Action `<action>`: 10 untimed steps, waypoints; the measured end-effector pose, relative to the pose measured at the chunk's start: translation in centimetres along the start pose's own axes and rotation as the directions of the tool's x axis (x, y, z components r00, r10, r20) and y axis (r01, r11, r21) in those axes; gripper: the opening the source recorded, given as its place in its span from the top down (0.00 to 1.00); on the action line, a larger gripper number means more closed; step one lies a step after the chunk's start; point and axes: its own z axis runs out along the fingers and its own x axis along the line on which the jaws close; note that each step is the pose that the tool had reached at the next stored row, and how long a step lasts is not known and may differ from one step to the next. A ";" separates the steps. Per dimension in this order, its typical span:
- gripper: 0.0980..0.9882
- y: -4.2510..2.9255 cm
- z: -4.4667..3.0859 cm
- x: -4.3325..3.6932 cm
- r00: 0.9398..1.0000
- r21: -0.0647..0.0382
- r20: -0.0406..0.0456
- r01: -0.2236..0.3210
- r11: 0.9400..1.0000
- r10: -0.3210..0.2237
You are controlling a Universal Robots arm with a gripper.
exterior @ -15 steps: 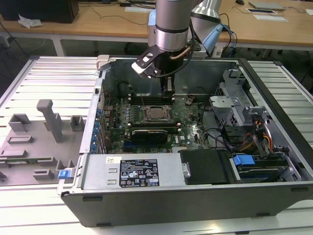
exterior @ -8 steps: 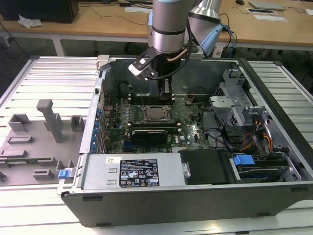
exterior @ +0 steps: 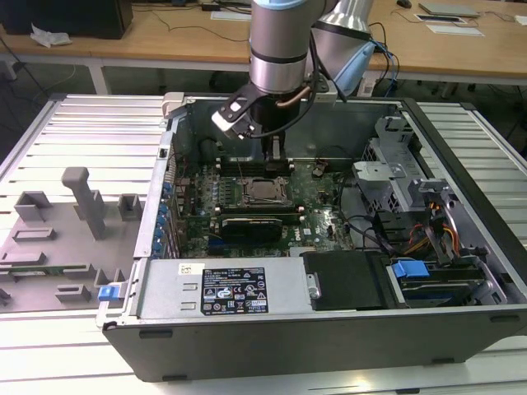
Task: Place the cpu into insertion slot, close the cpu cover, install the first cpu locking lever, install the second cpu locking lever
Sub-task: 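Close the cpu cover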
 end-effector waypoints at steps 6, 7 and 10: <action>0.99 -0.06 0.37 0.00 1.000 0.005 0.000 0.000 1.000 0.000; 0.99 -0.06 0.37 0.00 1.000 0.005 0.000 0.002 1.000 -0.002; 0.99 -0.07 0.38 0.00 0.998 0.005 0.000 0.061 0.998 -0.061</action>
